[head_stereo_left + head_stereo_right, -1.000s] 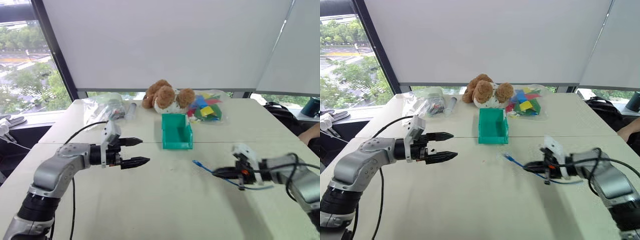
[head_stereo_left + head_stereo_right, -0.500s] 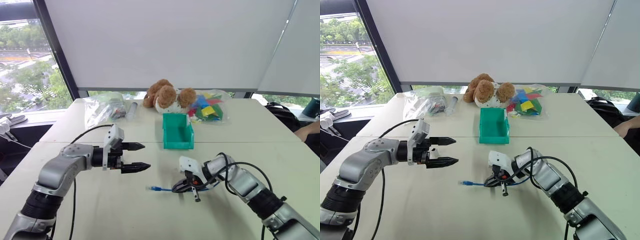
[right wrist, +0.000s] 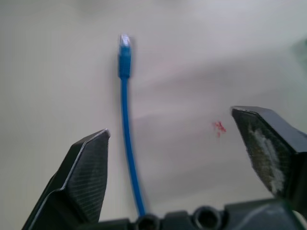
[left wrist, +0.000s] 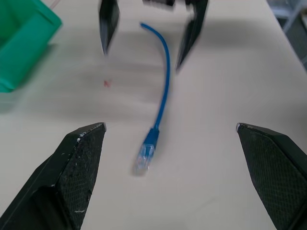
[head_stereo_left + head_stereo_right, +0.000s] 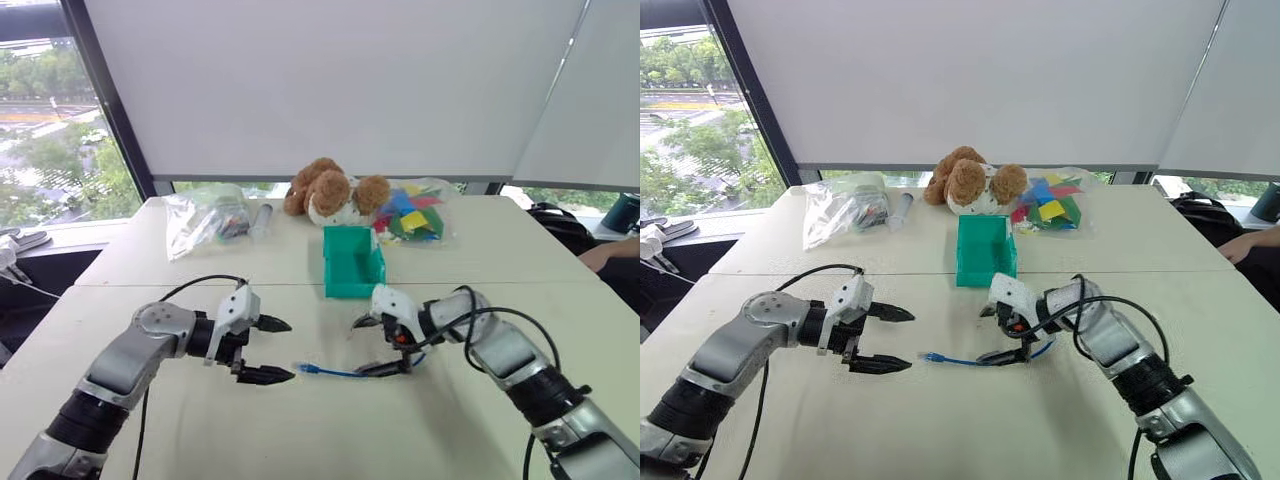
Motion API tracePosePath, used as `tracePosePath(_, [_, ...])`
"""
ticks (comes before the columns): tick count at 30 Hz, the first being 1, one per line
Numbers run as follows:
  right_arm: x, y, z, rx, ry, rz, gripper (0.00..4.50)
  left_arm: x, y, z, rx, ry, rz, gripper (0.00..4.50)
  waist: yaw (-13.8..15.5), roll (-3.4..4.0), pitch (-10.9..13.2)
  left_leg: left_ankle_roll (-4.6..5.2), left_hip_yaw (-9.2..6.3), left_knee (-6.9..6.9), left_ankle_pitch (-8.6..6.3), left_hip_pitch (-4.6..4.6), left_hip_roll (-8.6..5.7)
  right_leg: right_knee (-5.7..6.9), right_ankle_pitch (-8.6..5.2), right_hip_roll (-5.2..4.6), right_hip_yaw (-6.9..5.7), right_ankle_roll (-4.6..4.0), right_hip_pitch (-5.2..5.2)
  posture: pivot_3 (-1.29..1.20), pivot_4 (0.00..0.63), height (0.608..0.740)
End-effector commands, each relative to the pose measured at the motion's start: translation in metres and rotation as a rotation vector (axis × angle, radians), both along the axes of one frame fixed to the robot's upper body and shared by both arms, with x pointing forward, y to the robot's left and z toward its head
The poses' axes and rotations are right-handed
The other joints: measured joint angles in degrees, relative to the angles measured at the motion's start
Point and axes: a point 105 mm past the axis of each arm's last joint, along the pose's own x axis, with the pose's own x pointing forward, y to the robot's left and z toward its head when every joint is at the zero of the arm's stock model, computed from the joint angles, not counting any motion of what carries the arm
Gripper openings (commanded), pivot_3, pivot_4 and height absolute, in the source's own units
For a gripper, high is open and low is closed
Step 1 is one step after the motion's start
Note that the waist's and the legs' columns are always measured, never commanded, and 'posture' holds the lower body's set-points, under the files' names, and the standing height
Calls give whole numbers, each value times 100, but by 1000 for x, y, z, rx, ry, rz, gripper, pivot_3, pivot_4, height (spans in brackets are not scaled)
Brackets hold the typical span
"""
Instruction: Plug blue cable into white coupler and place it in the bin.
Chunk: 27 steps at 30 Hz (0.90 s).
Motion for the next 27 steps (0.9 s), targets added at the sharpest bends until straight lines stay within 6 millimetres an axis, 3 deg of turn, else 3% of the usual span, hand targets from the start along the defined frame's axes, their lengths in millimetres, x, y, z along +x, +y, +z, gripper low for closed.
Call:
tracePosePath(1, [-13,-5,22,41,-57,-24,4478,7,-5,-15,67,-49,-68,4500,25,-2,0,0,2,0,0,0,-2,-1,0,-3,0,0,1,0,150,740])
tracePosePath(9, [-29,-17,19,31,-68,-128,4478,24,-22,-41,99,-39,-142,4500,26,-4,2,2,4,2,-1,-2,-2,-1,-1,-6,-1,-1,-1,0,150,740])
tracePosePath(15, [-34,-18,23,58,-81,-182,4478,32,-23,-52,130,-56,-154,4500,23,-7,3,3,4,2,-2,-2,1,0,1,-5,-2,1,-4,0,150,740])
tracePosePath(18, [-35,-19,22,60,-80,-194,4500,33,-21,-57,148,-53,-154,3659,26,-7,3,3,4,2,-2,-1,1,-1,0,-7,-2,1,-1,0,150,740])
tracePosePath(25, [-39,-17,22,73,-80,-214,4500,29,-12,-62,158,-35,-164,37,29,-8,1,3,0,11,-1,2,1,-1,-7,-9,-4,-14,8,0,150,740])
tracePosePath(27, [-42,-19,24,90,-73,-228,4500,33,-8,-53,145,-69,-140,8,28,-8,2,3,-1,11,-2,2,2,0,-4,-9,-4,-8,7,0,150,740])
